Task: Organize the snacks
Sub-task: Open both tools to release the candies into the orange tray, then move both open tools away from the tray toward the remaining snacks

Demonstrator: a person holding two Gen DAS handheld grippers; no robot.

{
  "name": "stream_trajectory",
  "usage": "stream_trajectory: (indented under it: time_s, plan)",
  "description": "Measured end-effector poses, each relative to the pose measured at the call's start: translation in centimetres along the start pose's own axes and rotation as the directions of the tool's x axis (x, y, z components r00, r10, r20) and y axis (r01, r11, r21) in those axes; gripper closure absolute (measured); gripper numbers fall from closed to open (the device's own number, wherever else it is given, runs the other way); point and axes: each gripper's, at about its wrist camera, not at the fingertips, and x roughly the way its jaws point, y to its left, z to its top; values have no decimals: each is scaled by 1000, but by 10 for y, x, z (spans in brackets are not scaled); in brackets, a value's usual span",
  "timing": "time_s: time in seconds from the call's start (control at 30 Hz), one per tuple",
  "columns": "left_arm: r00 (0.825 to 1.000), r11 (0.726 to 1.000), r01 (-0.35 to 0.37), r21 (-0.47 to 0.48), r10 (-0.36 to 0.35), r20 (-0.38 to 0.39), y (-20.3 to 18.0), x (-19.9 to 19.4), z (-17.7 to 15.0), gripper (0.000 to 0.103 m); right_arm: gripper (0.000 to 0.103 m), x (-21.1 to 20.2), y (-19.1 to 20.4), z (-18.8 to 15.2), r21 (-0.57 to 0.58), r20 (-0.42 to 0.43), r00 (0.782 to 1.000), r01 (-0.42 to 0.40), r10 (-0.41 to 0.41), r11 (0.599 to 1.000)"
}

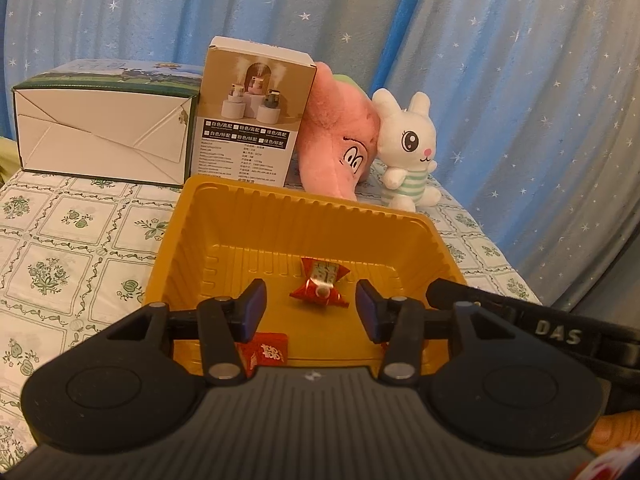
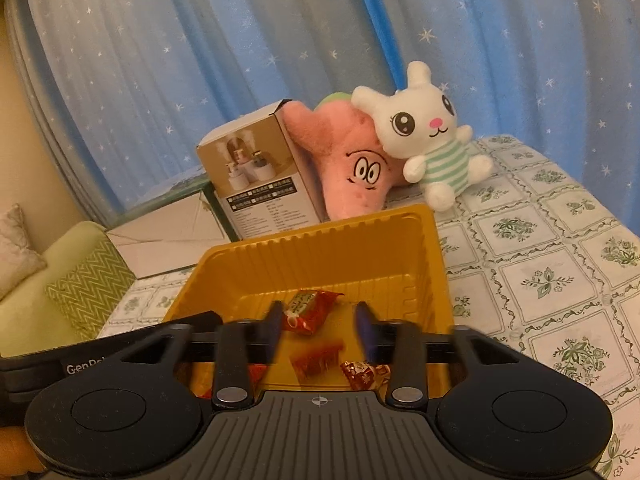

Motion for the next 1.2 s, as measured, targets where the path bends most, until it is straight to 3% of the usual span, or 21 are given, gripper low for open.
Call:
stream_trajectory:
  time_s: [0.03,0.6,0.87,1.0,1.2]
  plan:
    - [1000,1000,-2,0,2,0,0,0,0,55,37,-2,-1,0,7,13,1000,3,-4,1000]
    - [1000,999,-21,26,21,3,-2,-9,-4,49,37,-16,-2,2,-18,70,995,68,-67,997]
    - [998,997,-61,48,60,14,-10,-28,-13,37,37,-33,8,-8,-103,103,985,148,-138,984]
    - [995,994,-90,59,88,37,-14,-47,-26,24,37,-46,8,-13,-94,102,982,167,-157,982]
    - [992,992,-114,62,110,68,-20,-83,-47,16,37,-78,10,-25,-101,116,977,191,-180,976]
